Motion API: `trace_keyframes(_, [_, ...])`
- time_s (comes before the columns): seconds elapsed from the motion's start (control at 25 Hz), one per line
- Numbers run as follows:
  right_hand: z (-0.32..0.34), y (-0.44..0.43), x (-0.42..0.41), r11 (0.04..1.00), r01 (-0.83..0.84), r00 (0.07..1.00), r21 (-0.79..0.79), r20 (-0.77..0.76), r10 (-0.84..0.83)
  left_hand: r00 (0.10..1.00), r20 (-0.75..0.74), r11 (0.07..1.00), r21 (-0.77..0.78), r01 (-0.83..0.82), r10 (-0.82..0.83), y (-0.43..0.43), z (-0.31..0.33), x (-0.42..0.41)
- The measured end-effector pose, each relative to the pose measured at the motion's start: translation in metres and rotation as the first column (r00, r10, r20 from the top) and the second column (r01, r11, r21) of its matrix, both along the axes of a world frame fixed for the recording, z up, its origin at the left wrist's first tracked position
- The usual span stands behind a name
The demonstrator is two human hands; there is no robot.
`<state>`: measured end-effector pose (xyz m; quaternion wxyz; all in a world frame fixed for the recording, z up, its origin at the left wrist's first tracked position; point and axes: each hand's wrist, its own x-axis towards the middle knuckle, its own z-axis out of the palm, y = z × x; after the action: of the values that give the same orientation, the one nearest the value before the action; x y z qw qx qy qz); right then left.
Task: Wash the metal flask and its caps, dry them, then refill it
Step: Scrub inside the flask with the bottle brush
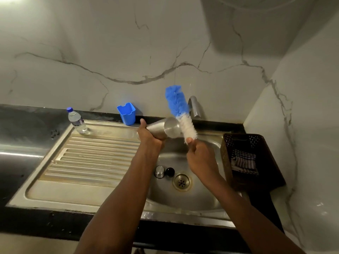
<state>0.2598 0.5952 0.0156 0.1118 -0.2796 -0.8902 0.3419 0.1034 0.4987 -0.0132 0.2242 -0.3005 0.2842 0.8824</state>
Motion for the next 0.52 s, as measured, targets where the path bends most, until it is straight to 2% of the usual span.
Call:
trace_keyframes(0.08, [0.000,-0.003,0.001,0.997,0.024,0.999,0.067,-0.049,-0.021,0.990,0.140,1.000,0.009,-0.024,0.023,0.000,0.002,-0.005])
trace_keyframes(0.16, [-0.008,-0.007,0.014,0.993,0.004,1.000,0.114,-0.011,-0.003,0.980,0.191,0.999,-0.008,-0.053,0.053,-0.003,-0.002,-0.012])
trace_keyframes(0.24, [-0.015,-0.017,0.022,0.990,-0.048,0.998,0.135,0.055,0.041,0.975,0.208,0.997,-0.050,-0.066,0.075,-0.004,-0.011,-0.014])
trace_keyframes(0.36, [-0.011,-0.023,-0.003,0.988,-0.036,0.999,0.149,0.036,0.031,0.977,0.207,0.996,-0.084,-0.033,0.050,-0.003,-0.017,-0.014])
trace_keyframes(0.52, [-0.003,-0.023,-0.015,0.977,-0.016,1.000,0.211,0.002,0.016,0.975,0.219,0.998,-0.055,-0.038,0.049,-0.003,-0.011,-0.030])
